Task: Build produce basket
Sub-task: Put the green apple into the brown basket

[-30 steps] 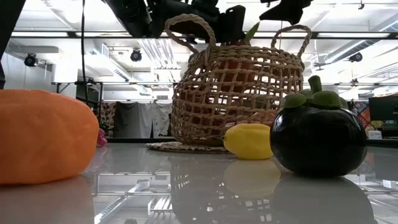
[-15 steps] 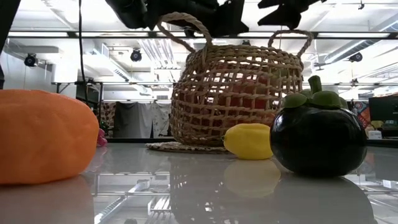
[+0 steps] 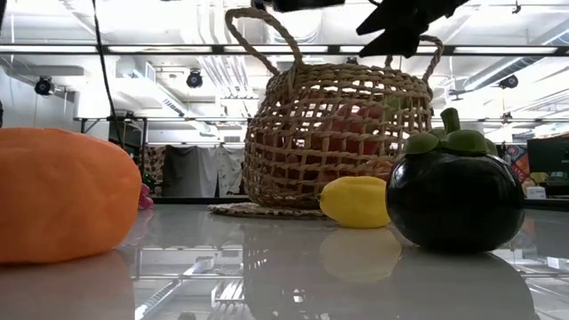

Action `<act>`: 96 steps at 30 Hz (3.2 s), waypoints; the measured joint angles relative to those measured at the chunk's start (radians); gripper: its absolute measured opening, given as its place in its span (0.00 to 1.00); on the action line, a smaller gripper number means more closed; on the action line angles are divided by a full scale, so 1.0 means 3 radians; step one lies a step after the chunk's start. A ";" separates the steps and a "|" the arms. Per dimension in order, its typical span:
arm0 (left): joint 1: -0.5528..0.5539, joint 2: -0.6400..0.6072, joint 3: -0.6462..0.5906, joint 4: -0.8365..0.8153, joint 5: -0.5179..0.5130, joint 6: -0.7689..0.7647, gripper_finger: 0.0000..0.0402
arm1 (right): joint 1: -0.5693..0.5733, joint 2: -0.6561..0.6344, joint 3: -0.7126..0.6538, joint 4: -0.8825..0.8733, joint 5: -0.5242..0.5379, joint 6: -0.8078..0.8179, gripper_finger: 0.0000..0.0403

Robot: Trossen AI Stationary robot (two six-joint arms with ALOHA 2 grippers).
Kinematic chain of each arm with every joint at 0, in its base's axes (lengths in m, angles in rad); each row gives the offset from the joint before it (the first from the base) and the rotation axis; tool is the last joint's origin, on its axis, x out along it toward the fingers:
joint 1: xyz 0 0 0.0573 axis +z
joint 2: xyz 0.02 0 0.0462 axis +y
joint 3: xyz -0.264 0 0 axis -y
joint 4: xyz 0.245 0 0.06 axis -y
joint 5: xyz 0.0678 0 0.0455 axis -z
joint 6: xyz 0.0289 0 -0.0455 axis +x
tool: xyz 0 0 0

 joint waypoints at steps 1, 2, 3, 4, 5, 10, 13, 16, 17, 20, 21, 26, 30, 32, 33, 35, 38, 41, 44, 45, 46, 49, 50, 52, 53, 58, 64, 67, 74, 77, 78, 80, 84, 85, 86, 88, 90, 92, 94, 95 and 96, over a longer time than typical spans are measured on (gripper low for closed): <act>-0.0025 -0.0047 0.0000 -0.0084 0.0000 0.0018 0.31 | 0.0000 -0.0005 0.0006 0.0010 0.0001 0.0000 0.82; -0.0053 -0.0092 0.0000 -0.0172 0.0000 0.0026 0.31 | 0.0000 -0.0013 0.0010 0.0007 0.0000 0.0000 0.82; -0.0078 -0.0136 0.0000 -0.0267 0.0009 0.0026 0.31 | 0.0000 -0.0016 0.0020 -0.0003 0.0000 0.0000 0.82; -0.0105 -0.0178 0.0000 -0.0366 0.0013 0.0027 0.31 | 0.0000 -0.0017 0.0036 -0.0001 -0.0001 0.0002 0.82; -0.0133 -0.0215 0.0000 -0.0448 0.0013 0.0025 0.31 | 0.0006 -0.0018 0.0055 0.0001 0.0000 0.0008 0.82; -0.0273 -0.0399 0.0000 -0.0922 0.0018 0.0013 0.31 | 0.0097 -0.0027 0.0191 -0.0026 -0.0002 0.0017 0.81; -0.0357 -0.0458 0.0000 -0.1135 0.0023 0.0013 0.31 | 0.0220 -0.0025 0.0285 -0.0071 -0.0004 0.0005 0.81; -0.0432 -0.0501 0.0000 -0.1323 0.0023 0.0015 0.31 | 0.0389 -0.0025 0.0376 -0.0167 -0.0005 0.0001 0.81; -0.0457 -0.0523 0.0000 -0.1394 0.0023 0.0012 0.31 | 0.0445 -0.0025 0.0406 -0.0218 -0.0005 0.0000 0.81; -0.0528 -0.0585 0.0000 -0.1644 0.0022 -0.0024 0.31 | 0.0637 -0.0025 0.0472 -0.0345 -0.0004 0.0030 0.81; -0.0555 -0.0612 0.0000 -0.1743 0.0022 -0.0063 0.31 | 0.0700 -0.0025 0.0495 -0.0384 -0.0004 0.0039 0.81; -0.0653 -0.0753 -0.0001 -0.2220 0.0021 -0.0442 0.31 | 0.1013 -0.0025 0.0584 -0.0494 -0.0005 0.0028 0.81; -0.0686 -0.0874 -0.0001 -0.2670 0.0018 -0.1118 0.31 | 0.1199 -0.0025 0.0620 -0.0514 -0.0004 -0.0060 0.81; -0.0692 -0.0921 -0.0001 -0.2995 0.0019 -0.1618 0.31 | 0.1258 -0.0025 0.0631 -0.0533 -0.0003 -0.0091 0.81; -0.0693 -0.0944 0.0000 -0.3197 0.0023 -0.1891 0.31 | 0.1283 -0.0025 0.0630 -0.0533 -0.0003 -0.0108 0.81; -0.0708 -0.0967 0.0000 -0.3652 0.0025 -0.2471 0.31 | 0.1307 -0.0025 0.0610 -0.0531 -0.0001 -0.0179 0.81; -0.0707 -0.0986 0.0000 -0.4320 0.0110 -0.3351 0.31 | 0.1310 -0.0025 0.0591 -0.0537 0.0000 -0.0263 0.81; -0.0700 -0.1012 0.0001 -0.4920 0.0541 -0.3952 0.31 | 0.1307 -0.0025 0.0590 -0.0534 0.0006 -0.0292 0.81; -0.0702 -0.1043 0.0001 -0.5253 0.0970 -0.4131 0.31 | 0.1307 -0.0030 0.0588 -0.0534 0.0005 -0.0334 0.81; -0.0710 -0.1059 0.0001 -0.5295 0.1017 -0.4168 0.31 | 0.1308 -0.0033 0.0587 -0.0533 0.0004 -0.0336 0.81; -0.0721 -0.1074 0.0001 -0.5344 0.1064 -0.4200 0.31 | 0.1308 -0.0035 0.0587 -0.0533 0.0004 -0.0336 0.81; -0.0725 -0.1141 0.0001 -0.5323 0.1084 -0.4138 0.31 | 0.1307 -0.0038 0.0587 -0.0539 0.0004 -0.0372 0.81; -0.0725 -0.1165 0.0001 -0.5299 0.1041 -0.4109 0.31 | 0.1307 -0.0035 0.0586 -0.0542 0.0004 -0.0402 0.81; -0.0719 -0.1188 0.0006 -0.5259 0.0938 -0.4090 0.31 | 0.1307 -0.0031 0.0586 -0.0544 0.0005 -0.0430 0.81; -0.0719 -0.1198 0.0017 -0.5266 0.0889 -0.4088 0.31 | 0.1307 -0.0021 0.0586 -0.0543 0.0010 -0.0446 0.81; -0.0718 -0.1238 0.0050 -0.5262 0.0688 -0.4085 0.31 | 0.1307 -0.0009 0.0585 -0.0557 0.0093 -0.0481 0.81; -0.0716 -0.1250 0.0191 -0.5230 0.0268 -0.3891 0.31 | 0.1306 -0.0006 0.0584 -0.0573 0.0094 -0.0478 0.81; -0.0718 -0.1277 0.0289 -0.5209 0.0228 -0.3733 0.31 | 0.1306 -0.0006 0.0584 -0.0588 0.0094 -0.0474 0.81; -0.0719 -0.1397 0.0466 -0.5176 0.0205 -0.3525 0.37 | 0.1306 0.0009 0.0584 -0.0653 0.0094 -0.0472 0.81; -0.0728 -0.1475 0.0469 -0.5183 0.0290 -0.3507 0.43 | 0.1306 0.0019 0.0582 -0.0662 0.0094 -0.0472 0.81; -0.0729 -0.1506 0.0468 -0.5185 0.0404 -0.3508 0.46 | 0.1306 0.0019 0.0582 -0.0668 0.0094 -0.0471 0.81; -0.0729 -0.1563 0.0462 -0.5191 0.0746 -0.3620 0.50 | 0.1306 0.0019 0.0578 -0.0667 0.0094 -0.0471 0.81; -0.0741 -0.1617 0.0447 -0.5202 0.1590 -0.4095 0.54 | 0.1306 0.0019 0.0560 -0.0675 0.0094 -0.0471 0.81; -0.0765 -0.1621 0.0444 -0.5239 0.1721 -0.4254 0.54 | 0.1306 0.0019 0.0559 -0.0675 0.0094 -0.0471 0.81; -0.0802 -0.1621 0.0444 -0.5334 0.1803 -0.4412 0.54 | 0.1306 0.0019 0.0553 -0.0670 0.0094 -0.0471 0.81; -0.0907 -0.1604 0.0440 -0.5648 0.1848 -0.4667 0.54 | 0.1306 0.0018 0.0534 -0.0669 0.0094 -0.0471 0.81; -0.0977 -0.1565 0.0436 -0.6009 0.1812 -0.4909 0.54 | 0.1306 0.0018 0.0510 -0.0671 0.0094 -0.0471 0.81; -0.0994 -0.1500 0.0413 -0.6328 0.1613 -0.5180 0.54 | 0.1306 0.0019 0.0491 -0.0674 0.0094 -0.0471 0.81; -0.0984 -0.1410 0.0367 -0.6483 0.1291 -0.5393 0.54 | 0.1306 0.0030 0.0488 -0.0673 0.0094 -0.0471 0.81; -0.0981 -0.1348 0.0335 -0.6509 0.1202 -0.5423 0.54 | 0.1306 0.0035 0.0488 -0.0668 0.0095 -0.0471 0.81; -0.0982 -0.1275 0.0310 -0.6509 0.1184 -0.5423 0.54 | 0.1306 0.0040 0.0488 -0.0666 0.0094 -0.0471 0.81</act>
